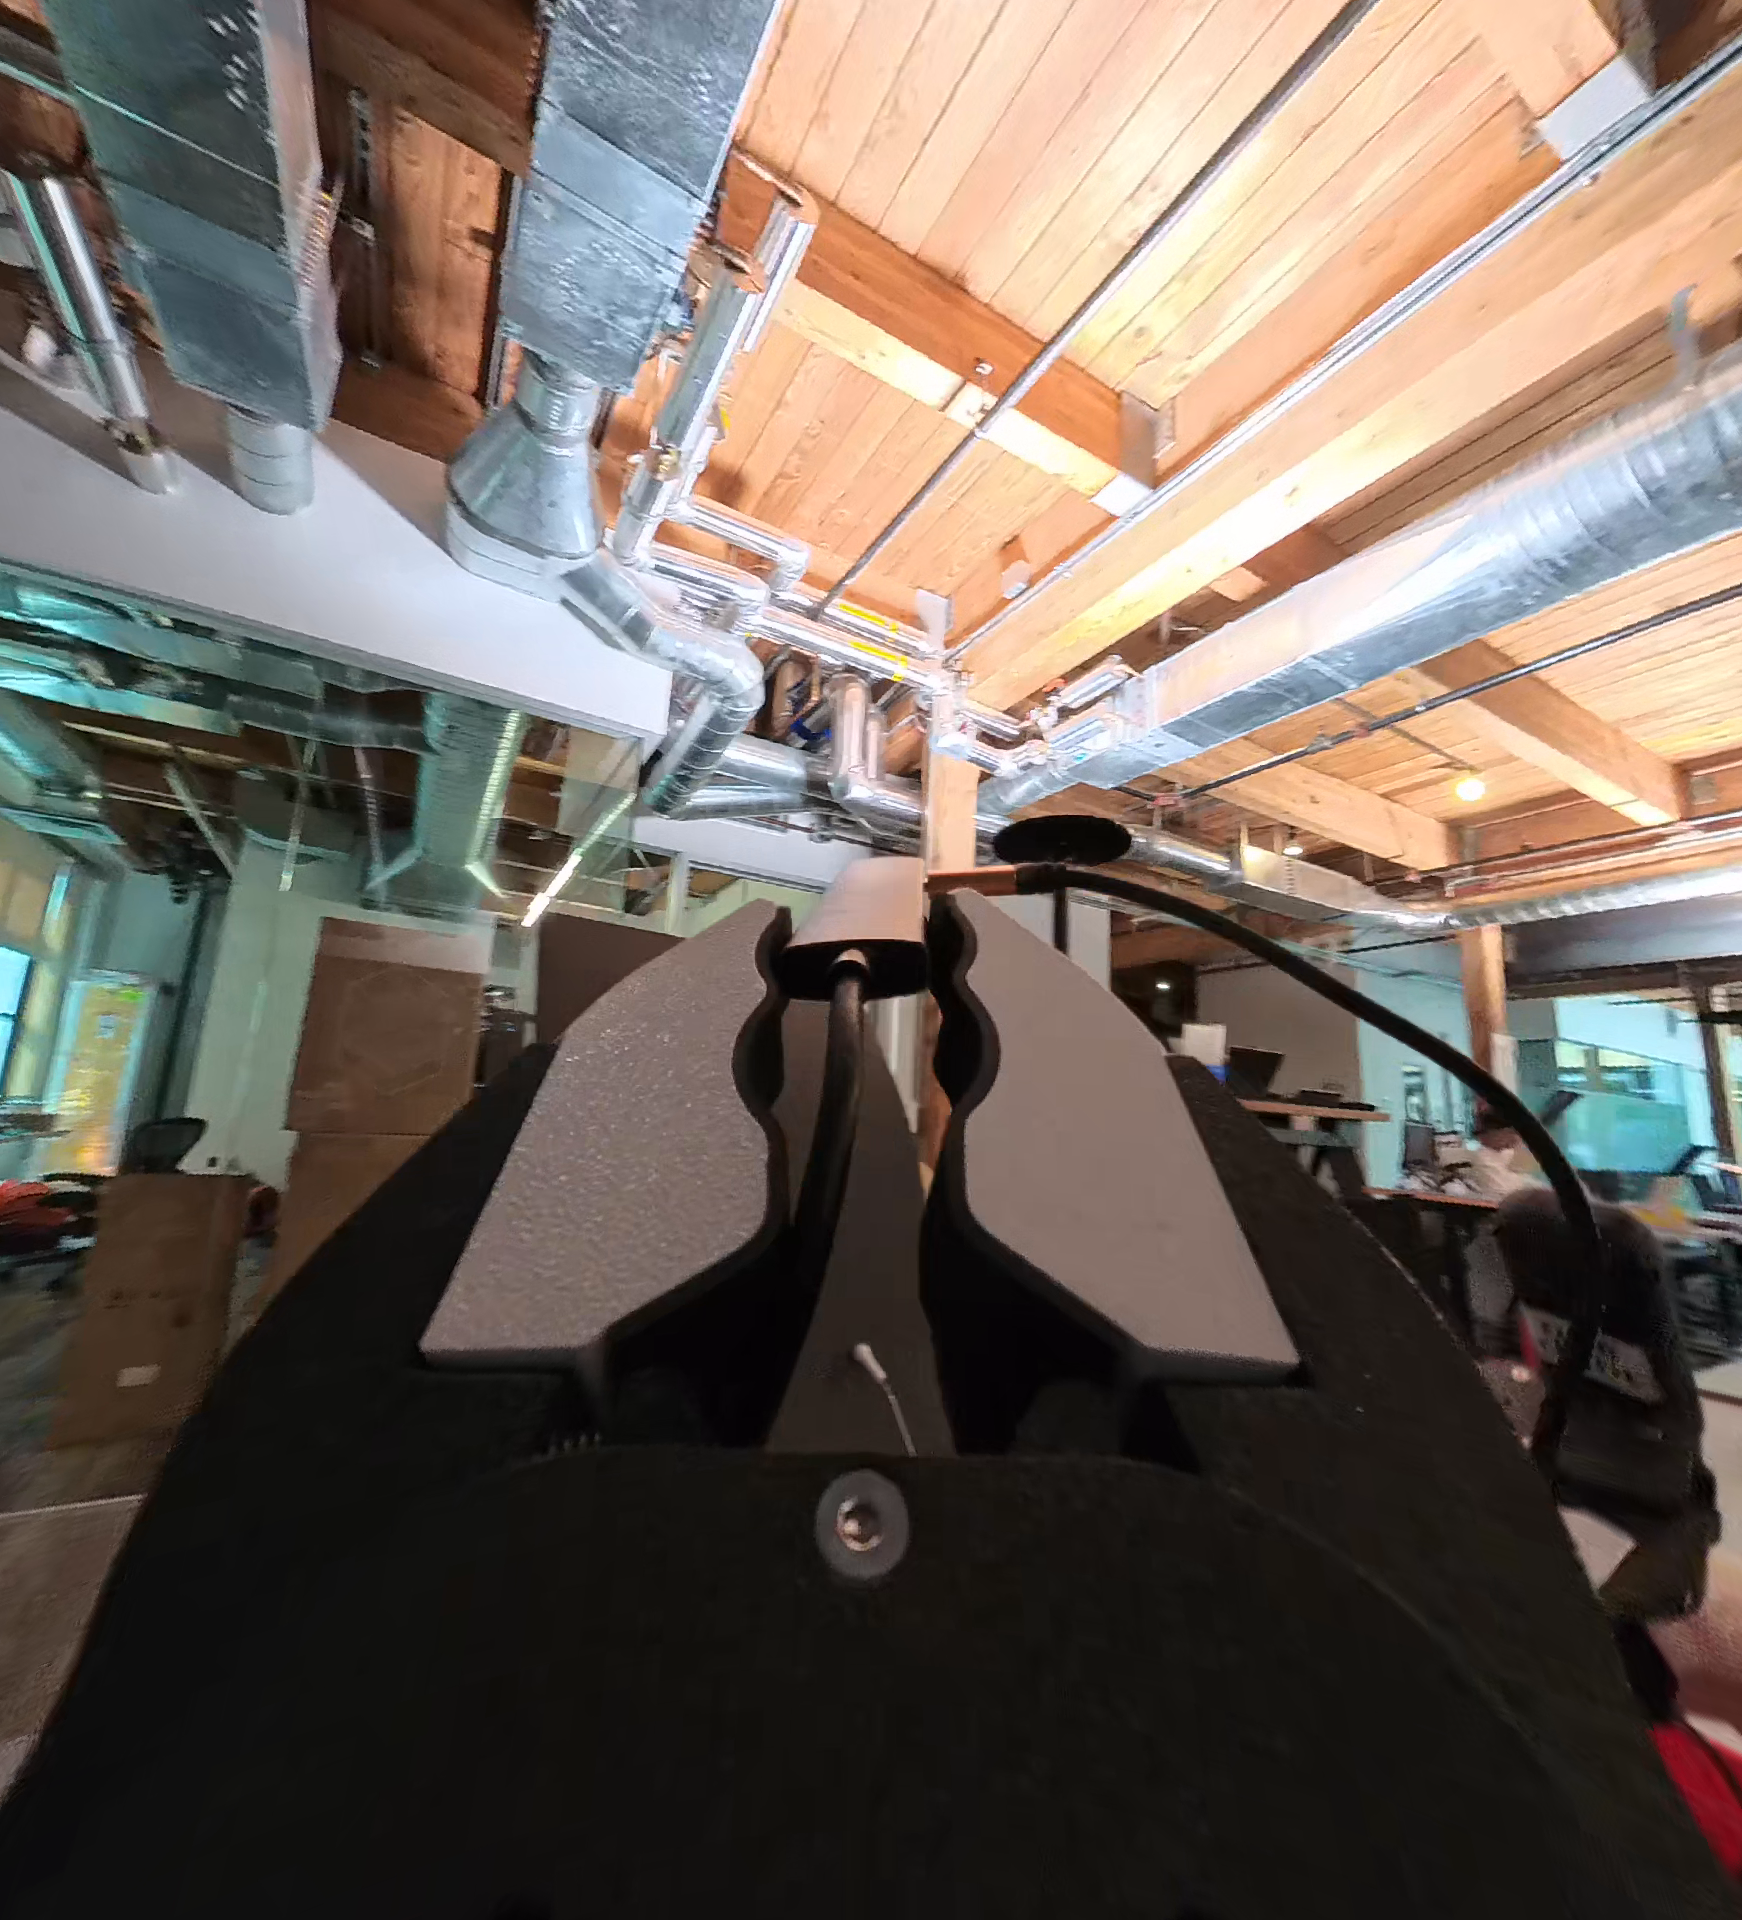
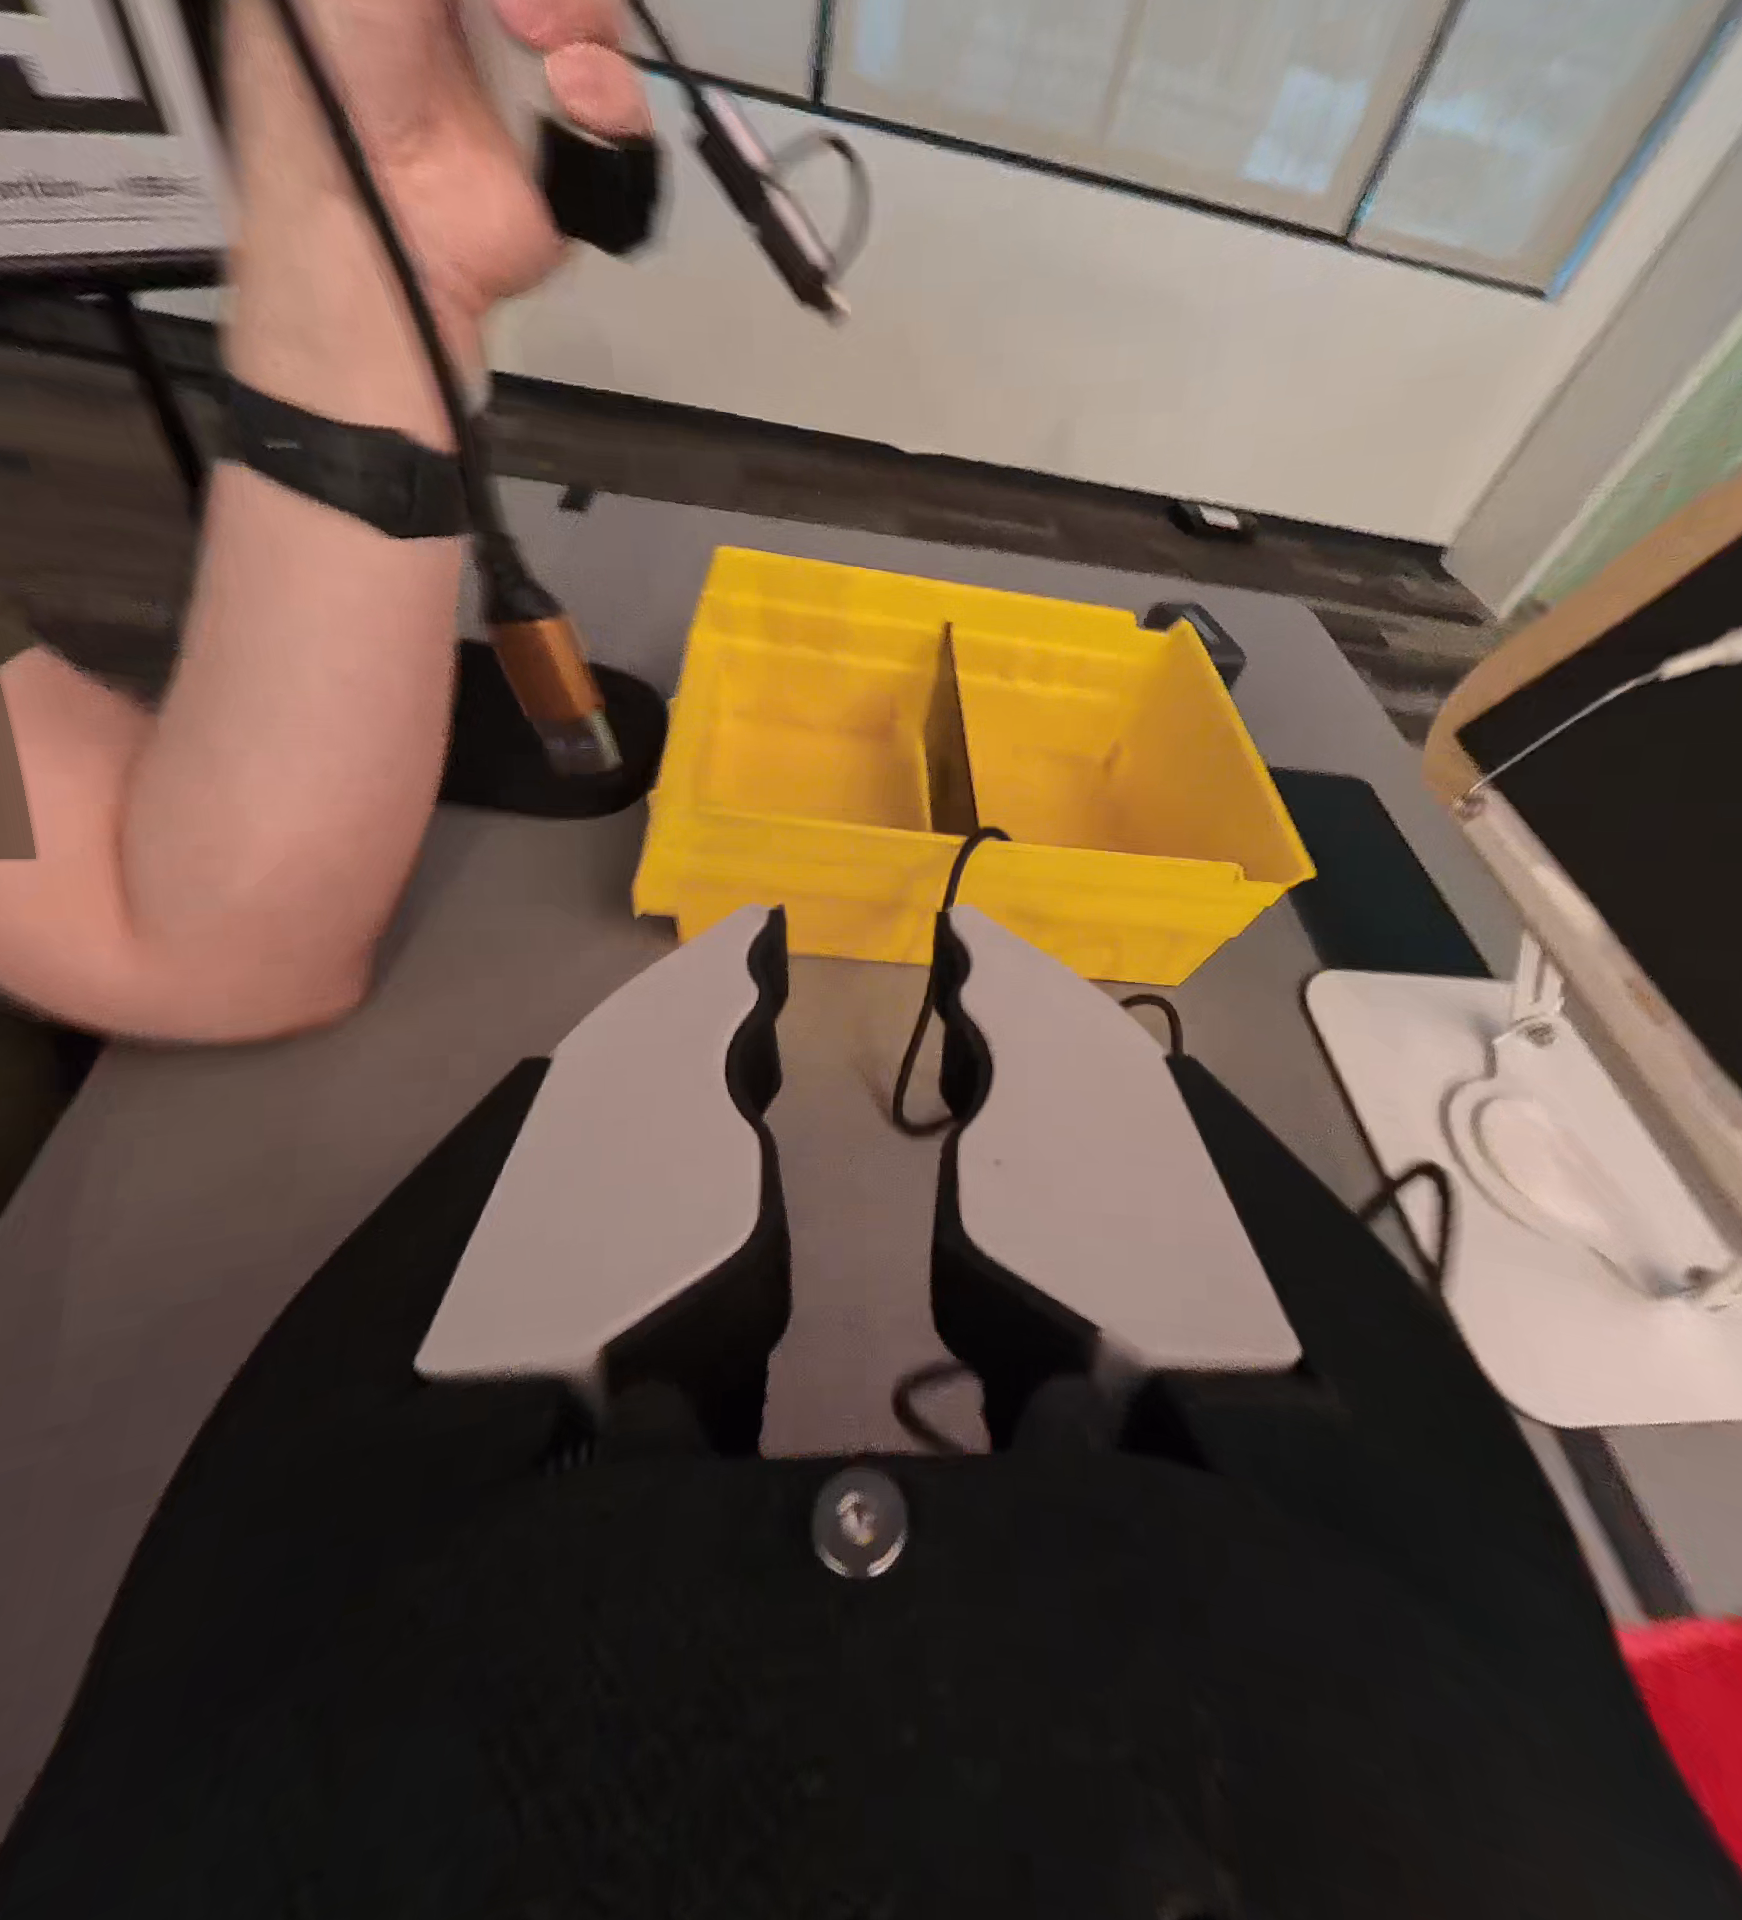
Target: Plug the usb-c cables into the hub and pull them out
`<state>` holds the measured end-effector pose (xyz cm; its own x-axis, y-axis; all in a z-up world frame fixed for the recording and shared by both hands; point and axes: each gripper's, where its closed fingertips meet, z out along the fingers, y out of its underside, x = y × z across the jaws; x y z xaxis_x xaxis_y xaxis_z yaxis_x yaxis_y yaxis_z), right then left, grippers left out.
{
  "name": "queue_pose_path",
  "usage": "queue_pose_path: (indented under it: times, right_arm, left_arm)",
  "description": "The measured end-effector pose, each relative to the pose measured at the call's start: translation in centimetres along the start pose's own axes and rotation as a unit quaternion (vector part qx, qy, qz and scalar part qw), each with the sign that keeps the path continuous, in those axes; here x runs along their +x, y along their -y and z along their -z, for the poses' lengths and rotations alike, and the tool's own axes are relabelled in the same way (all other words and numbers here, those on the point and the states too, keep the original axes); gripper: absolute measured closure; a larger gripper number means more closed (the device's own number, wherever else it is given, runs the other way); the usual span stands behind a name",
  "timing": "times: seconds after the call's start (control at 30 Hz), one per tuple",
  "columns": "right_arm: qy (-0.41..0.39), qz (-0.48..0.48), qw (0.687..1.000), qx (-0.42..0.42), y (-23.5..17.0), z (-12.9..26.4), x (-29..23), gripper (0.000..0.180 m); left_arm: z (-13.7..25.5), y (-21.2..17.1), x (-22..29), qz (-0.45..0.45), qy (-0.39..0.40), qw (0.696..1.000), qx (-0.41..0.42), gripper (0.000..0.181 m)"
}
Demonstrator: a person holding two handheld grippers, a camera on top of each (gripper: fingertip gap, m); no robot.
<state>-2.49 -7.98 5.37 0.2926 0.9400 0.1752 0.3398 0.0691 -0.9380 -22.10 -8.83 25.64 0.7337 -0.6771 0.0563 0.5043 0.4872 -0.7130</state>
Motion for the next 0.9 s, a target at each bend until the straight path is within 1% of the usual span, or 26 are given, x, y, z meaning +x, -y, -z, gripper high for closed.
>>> queue_pose_path:
  times: [0.1, 0.13, 0.2, 0.27, 0.33, 0.4, 0.47, 0.5, 0.53, 0.6, 0.7, 0.9]
  right_arm:
    - [-0.068, -0.077, 0.994, -0.033, -2.3, -6.3, 1.6, 0.152]
    - [-0.088, -0.085, 0.992, -0.038, -3.0, -8.1, 1.9, 0.152]
    - [-0.119, -0.072, 0.988, -0.062, -4.7, -11.1, 2.4, 0.150]
    - [-0.147, -0.046, 0.981, -0.118, -7.2, -13.4, 3.4, 0.146]
    - [-0.148, -0.043, 0.974, -0.166, -9.6, -15.0, 3.7, 0.146]
    - [-0.133, -0.063, 0.972, -0.181, -11.2, -16.2, 3.3, 0.146]
    - [-0.117, -0.068, 0.974, -0.183, -11.6, -16.9, 2.9, 0.174]
    - [-0.122, -0.058, 0.972, -0.192, -11.4, -16.7, 3.2, 0.174]
    - [-0.127, -0.047, 0.969, -0.206, -10.8, -16.2, 3.6, 0.174]
    - [-0.126, -0.024, 0.968, -0.217, -7.7, -14.7, 4.6, 0.175]
    - [-0.135, 0.002, 0.963, -0.234, -0.7, -11.4, 6.9, 0.175]
    - [-0.201, 0.028, 0.938, -0.282, 13.3, -4.0, 12.4, 0.175]
  left_arm:
    - [2.1, 2.1, -1.9, -0.016, 0.034, 0.999, 0.014, 0.156]
    - [2.8, 2.8, -2.5, -0.018, 0.042, 0.999, 0.022, 0.156]
    - [4.0, 4.1, -3.3, -0.014, 0.049, 0.998, 0.043, 0.156]
    - [4.7, 4.6, -3.8, -0.007, 0.050, 0.997, 0.055, 0.156]
    - [4.8, 4.4, -4.3, -0.003, 0.049, 0.998, 0.049, 0.156]
    - [4.5, 3.8, -4.6, 0.007, 0.044, 0.998, 0.039, 0.156]
    - [4.2, 3.2, -4.7, 0.024, 0.032, 0.999, 0.034, 0.156]
    - [4.0, 3.0, -4.8, 0.031, 0.026, 0.999, 0.034, 0.156]
    - [3.9, 2.8, -4.9, 0.036, 0.022, 0.999, 0.033, 0.156]
    - [3.7, 2.5, -5.0, 0.044, 0.017, 0.999, 0.028, 0.157]
    - [3.8, 2.5, -5.2, 0.054, 0.013, 0.998, 0.034, 0.156]
    - [4.6, 3.1, -6.0, 0.071, 0.015, 0.996, 0.050, 0.156]
